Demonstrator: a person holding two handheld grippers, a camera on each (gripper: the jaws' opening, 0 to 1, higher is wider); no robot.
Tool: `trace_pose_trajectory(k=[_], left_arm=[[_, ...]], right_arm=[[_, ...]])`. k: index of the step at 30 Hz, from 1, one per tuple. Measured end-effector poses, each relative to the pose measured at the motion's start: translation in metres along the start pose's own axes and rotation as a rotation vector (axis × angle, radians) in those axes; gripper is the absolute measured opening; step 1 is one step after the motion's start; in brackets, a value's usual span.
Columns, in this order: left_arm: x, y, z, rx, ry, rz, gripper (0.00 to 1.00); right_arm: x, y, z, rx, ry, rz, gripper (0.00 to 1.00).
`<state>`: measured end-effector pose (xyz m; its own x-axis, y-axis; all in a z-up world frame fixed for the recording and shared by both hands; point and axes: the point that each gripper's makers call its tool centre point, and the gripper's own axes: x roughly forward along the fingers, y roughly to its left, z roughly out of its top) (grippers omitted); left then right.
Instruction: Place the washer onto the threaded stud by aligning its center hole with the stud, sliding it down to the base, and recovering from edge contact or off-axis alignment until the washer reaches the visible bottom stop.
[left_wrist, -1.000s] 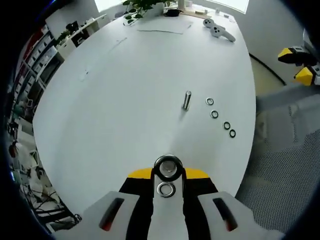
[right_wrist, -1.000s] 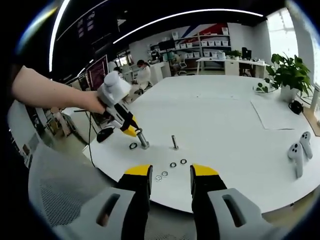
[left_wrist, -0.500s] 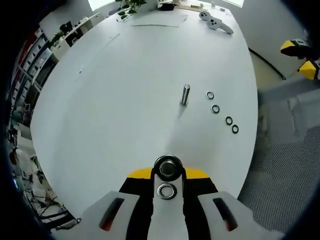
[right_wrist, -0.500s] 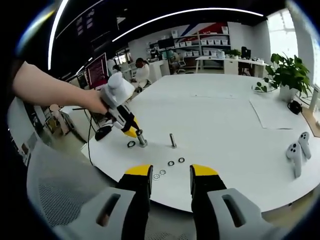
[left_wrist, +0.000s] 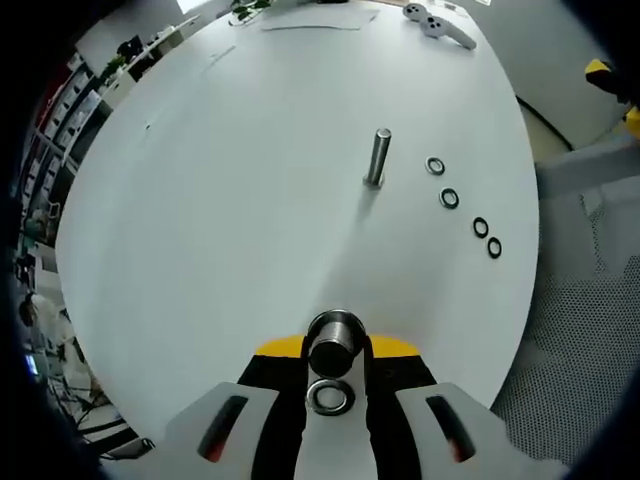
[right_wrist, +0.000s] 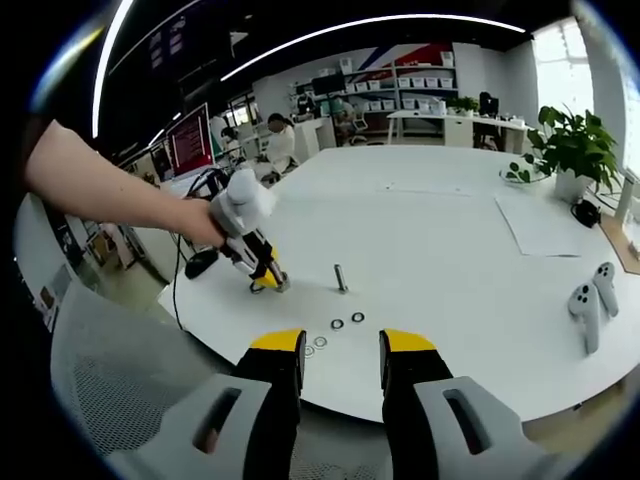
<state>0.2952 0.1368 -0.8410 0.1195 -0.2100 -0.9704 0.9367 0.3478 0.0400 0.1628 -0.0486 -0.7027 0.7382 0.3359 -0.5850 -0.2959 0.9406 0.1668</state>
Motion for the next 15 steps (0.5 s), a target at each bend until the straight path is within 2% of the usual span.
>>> trace_pose_trajectory(k=[5,7,15], left_arm=[[-0.0009,0.0001,-0.0011,-0.017,-0.012,0.014,0.2],[-0.0009,-0.0032,-0.0016,-0.047,-0.021,0.004,0.21],[0.0007,-0.0023,-0.003,-0.078,-0.063,-0.008,0.22]], right_arm=[[0.0,0.0003,-0.0008,-0.001,0.005,-0.001,0.32],[0.0002,0.0005,-0.0015,-0.001,0.01,0.0,0.32],[0.0016,0.001,-0.006,-0.01,0.033,0.001,0.32]])
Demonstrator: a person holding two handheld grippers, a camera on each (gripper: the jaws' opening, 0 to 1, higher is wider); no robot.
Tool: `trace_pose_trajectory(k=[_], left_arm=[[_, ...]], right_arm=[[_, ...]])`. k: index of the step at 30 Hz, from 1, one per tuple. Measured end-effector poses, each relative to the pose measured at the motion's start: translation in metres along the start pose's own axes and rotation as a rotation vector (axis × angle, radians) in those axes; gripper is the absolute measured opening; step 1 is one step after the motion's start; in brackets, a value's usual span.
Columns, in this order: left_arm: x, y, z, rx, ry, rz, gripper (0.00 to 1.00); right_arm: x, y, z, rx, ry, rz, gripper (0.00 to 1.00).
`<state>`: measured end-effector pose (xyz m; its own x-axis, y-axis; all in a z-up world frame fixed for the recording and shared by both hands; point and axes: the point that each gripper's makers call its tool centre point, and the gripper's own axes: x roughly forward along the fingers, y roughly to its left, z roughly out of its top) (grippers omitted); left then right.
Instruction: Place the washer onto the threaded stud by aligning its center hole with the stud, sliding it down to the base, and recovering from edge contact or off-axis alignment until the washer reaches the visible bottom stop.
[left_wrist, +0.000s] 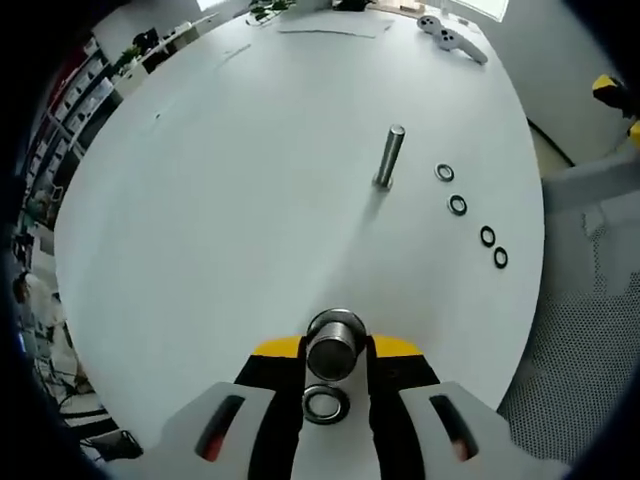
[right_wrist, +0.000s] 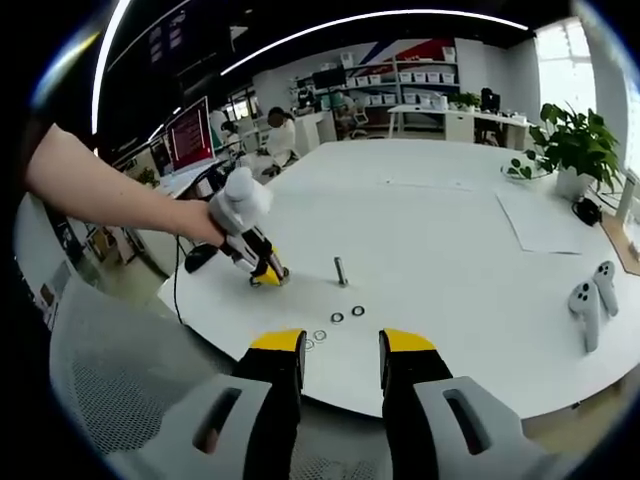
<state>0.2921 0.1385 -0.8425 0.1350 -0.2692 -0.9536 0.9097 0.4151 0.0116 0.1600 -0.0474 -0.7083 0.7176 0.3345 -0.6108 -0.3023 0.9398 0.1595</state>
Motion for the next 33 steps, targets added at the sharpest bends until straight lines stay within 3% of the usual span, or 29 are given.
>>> trace_pose_trajectory(k=[8,11,24,33], left_arm=[[-0.001,0.006,-0.001,-0.047,-0.068,-0.041,0.26],[0.004,0.018,-0.003,-0.061,-0.092,-0.053,0.28],[0.001,0.035,-0.015,-0.13,-0.21,-0.103,0.34],[0.007,0.024,-0.025,-0.133,-0.199,-0.112,0.35]], right_arm=[[0.001,0.003,-0.006,-0.011,0.03,0.008,0.32],[0.002,0.005,-0.008,-0.03,0.037,0.01,0.32],[0.005,-0.002,-0.017,-0.004,0.095,-0.014,0.32],[0.005,-0.002,-0.018,0.002,0.1,-0.016,0.32]])
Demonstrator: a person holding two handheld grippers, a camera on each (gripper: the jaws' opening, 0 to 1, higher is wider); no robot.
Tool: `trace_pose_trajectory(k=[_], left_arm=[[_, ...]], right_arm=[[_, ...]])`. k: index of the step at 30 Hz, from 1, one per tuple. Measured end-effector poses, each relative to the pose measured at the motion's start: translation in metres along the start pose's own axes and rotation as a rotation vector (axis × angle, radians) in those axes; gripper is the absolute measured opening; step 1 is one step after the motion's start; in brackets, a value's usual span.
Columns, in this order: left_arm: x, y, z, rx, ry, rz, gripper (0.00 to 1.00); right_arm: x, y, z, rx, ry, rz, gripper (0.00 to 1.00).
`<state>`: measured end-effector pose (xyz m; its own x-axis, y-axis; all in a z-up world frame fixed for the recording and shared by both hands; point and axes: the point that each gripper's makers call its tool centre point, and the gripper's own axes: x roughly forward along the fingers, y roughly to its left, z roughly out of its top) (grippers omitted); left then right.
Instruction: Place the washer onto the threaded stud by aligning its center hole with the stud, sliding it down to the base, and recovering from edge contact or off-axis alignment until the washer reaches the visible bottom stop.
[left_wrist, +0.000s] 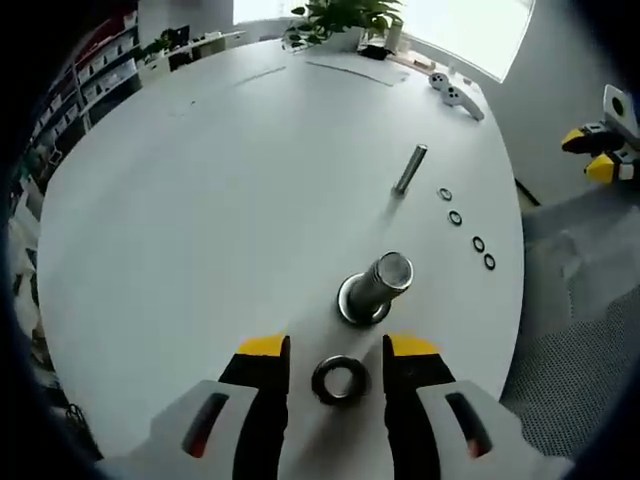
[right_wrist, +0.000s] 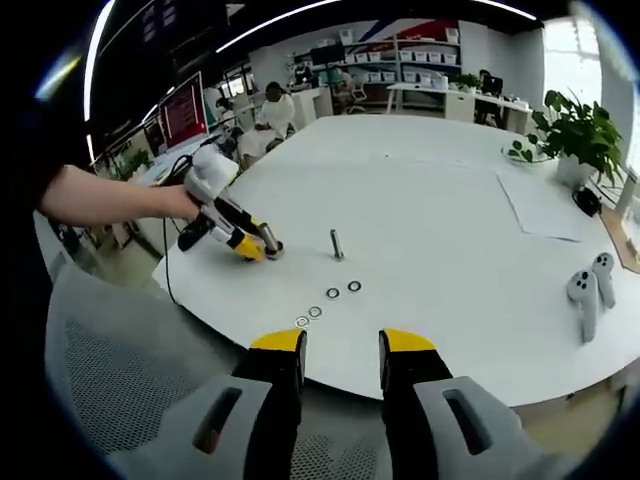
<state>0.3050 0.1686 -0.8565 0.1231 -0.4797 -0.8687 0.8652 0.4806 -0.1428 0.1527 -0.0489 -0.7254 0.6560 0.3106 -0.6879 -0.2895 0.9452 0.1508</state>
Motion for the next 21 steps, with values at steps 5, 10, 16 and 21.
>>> trace_pose_trajectory(k=[5,10,16,21], left_arm=[[-0.004,0.003,-0.005,-0.044,0.009,0.06,0.36],[-0.001,0.006,-0.014,-0.065,0.06,0.125,0.35],[0.002,0.009,-0.016,-0.097,0.099,0.17,0.34],[0.001,0.002,-0.018,-0.082,0.128,0.212,0.32]], right_arm=[[0.0,0.003,-0.001,-0.003,0.002,0.018,0.32],[-0.001,0.006,0.003,-0.018,-0.02,0.034,0.32],[-0.004,0.008,0.009,-0.015,-0.06,0.043,0.32],[-0.006,0.013,0.015,-0.026,-0.093,0.064,0.32]])
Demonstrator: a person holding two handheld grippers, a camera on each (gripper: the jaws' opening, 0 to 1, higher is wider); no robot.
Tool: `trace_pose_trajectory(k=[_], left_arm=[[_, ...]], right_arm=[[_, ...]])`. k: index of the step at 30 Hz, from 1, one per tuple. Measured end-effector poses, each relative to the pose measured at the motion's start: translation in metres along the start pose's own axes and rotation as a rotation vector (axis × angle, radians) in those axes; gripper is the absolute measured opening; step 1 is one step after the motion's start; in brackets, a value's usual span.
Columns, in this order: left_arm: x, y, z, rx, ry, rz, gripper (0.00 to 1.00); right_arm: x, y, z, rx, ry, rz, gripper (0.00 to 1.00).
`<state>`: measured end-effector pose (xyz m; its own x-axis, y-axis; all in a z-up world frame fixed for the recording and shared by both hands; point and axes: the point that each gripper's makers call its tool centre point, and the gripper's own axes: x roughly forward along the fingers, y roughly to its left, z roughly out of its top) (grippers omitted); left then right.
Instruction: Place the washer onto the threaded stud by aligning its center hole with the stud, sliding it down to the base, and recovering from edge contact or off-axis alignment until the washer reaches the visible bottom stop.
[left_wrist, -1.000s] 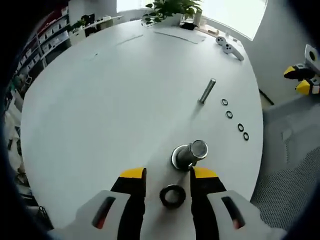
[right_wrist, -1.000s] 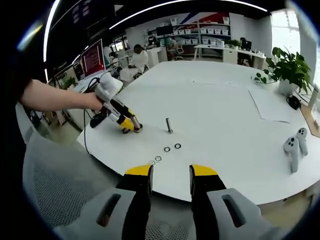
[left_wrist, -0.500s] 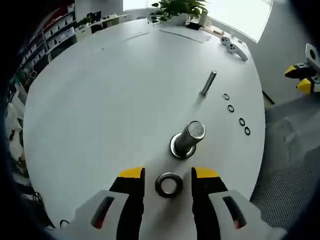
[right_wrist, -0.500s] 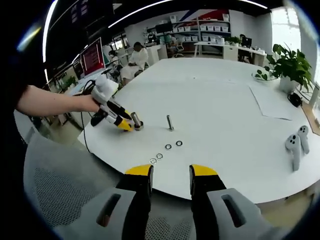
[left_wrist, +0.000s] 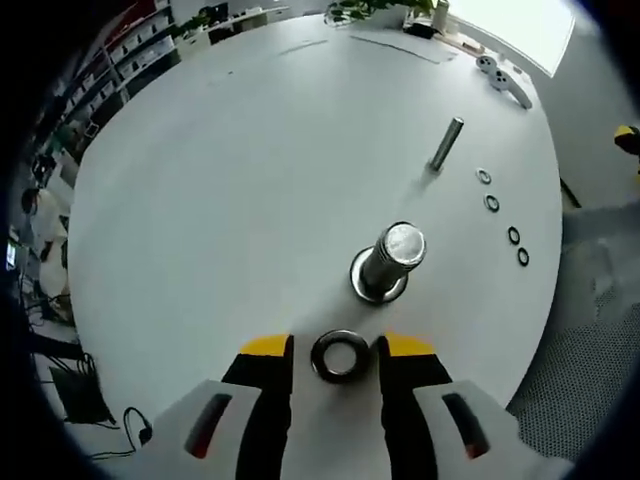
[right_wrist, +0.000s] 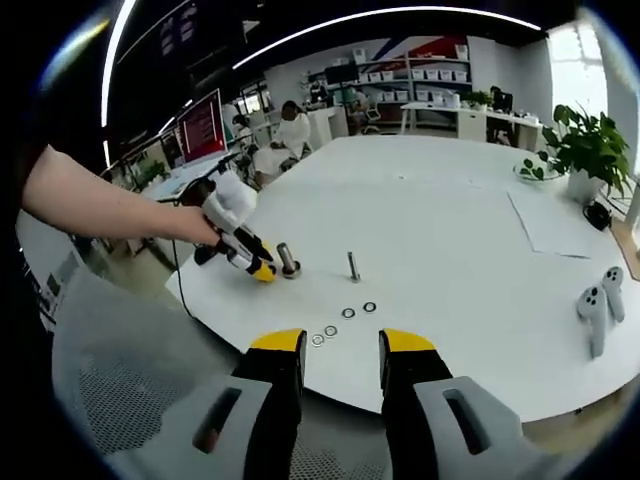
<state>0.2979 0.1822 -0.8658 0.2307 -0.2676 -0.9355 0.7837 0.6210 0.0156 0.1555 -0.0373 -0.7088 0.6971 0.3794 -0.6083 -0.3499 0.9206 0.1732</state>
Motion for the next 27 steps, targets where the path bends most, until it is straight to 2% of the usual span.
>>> trace_pose_trajectory(k=[4,7,10,13,17,19,20,22,27], left_arm=[[-0.005,-0.004,-0.006,-0.054,0.019,0.008,0.3],[-0.01,-0.008,-0.014,-0.056,0.053,0.003,0.3],[-0.008,-0.005,-0.014,-0.053,0.06,-0.002,0.3],[-0.009,-0.006,-0.012,-0.121,0.061,0.02,0.3],[-0.008,-0.007,-0.01,-0.105,0.05,0.02,0.28],[-0.009,-0.01,-0.009,-0.079,0.067,0.006,0.21],[-0.008,-0.01,-0.01,-0.052,0.089,0.0,0.21],[-0.006,-0.007,-0.012,-0.062,0.107,-0.001,0.21],[-0.005,-0.003,-0.014,-0.063,0.107,0.009,0.21]], right_arm=[[0.0,0.001,0.002,0.007,-0.009,0.007,0.32],[0.001,0.003,0.001,-0.005,-0.001,0.019,0.32],[0.001,0.005,0.002,-0.004,-0.002,0.026,0.32],[0.0,0.003,0.003,-0.001,-0.016,0.016,0.32],[0.0,0.002,0.004,0.0,-0.017,0.016,0.32],[0.001,0.004,0.002,-0.009,-0.007,0.024,0.32],[0.002,0.005,0.002,-0.013,-0.002,0.026,0.32],[0.002,0.005,0.001,-0.015,0.0,0.028,0.32],[0.001,0.004,0.001,-0.018,0.0,0.024,0.32]])
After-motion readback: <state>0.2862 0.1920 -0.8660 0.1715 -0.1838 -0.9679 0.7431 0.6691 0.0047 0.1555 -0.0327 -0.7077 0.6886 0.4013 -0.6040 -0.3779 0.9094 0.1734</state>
